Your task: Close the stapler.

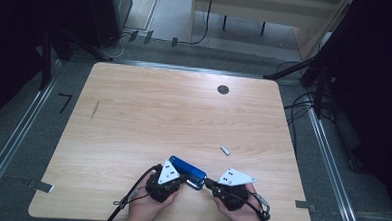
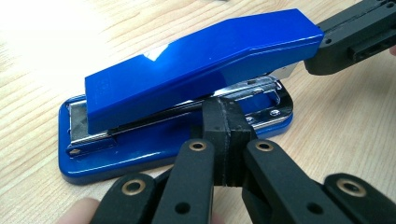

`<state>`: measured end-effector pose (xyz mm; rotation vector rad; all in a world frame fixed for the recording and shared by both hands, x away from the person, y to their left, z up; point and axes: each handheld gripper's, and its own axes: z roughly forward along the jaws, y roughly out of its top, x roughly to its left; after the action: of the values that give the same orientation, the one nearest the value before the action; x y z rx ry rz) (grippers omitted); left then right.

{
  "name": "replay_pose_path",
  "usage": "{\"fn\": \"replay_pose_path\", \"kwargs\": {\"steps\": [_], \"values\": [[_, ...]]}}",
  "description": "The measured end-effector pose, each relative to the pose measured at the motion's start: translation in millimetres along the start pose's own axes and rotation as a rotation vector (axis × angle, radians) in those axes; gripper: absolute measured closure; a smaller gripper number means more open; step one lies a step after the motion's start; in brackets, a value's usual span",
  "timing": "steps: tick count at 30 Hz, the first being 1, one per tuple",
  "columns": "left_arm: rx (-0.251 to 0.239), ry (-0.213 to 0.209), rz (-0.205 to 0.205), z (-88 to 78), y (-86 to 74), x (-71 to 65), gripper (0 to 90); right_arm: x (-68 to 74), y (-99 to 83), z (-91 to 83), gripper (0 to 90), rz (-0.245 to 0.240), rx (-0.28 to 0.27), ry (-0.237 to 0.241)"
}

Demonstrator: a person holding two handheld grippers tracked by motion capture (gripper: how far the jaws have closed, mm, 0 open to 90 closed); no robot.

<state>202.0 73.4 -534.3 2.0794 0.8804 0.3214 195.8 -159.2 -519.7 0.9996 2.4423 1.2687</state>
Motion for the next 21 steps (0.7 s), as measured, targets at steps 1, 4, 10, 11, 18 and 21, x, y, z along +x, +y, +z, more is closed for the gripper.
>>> {"fn": "replay_pose_path", "kwargs": {"steps": [1, 4, 10, 11, 18, 21], "values": [[-0.001, 0.000, 0.000, 0.1, 0.0, 0.0, 90.0, -0.1, -0.1, 0.1, 90.0, 0.000, 0.001, 0.003], [-0.001, 0.003, 0.000, 0.1, 0.0, -0.1, 90.0, -0.5, -1.8, 5.2, 90.0, 0.017, 0.013, 0.063], [-0.001, 0.005, 0.001, 0.1, 0.0, -0.4, 90.0, -0.3, -0.9, 4.1, 90.0, 0.006, 0.006, 0.051], [-0.001, 0.005, 0.001, 0.1, 0.0, -0.4, 90.0, -1.7, -1.3, 3.2, 90.0, 0.010, 0.007, 0.048], [0.001, 0.002, 0.002, 0.0, 0.0, 0.1, 90.0, -5.7, -2.1, 4.1, 90.0, 0.024, 0.015, 0.041], [0.001, -0.002, -0.003, 0.0, 0.1, 0.6, 90.0, -6.3, -0.8, 2.8, 90.0, 0.027, 0.001, 0.048]]}}
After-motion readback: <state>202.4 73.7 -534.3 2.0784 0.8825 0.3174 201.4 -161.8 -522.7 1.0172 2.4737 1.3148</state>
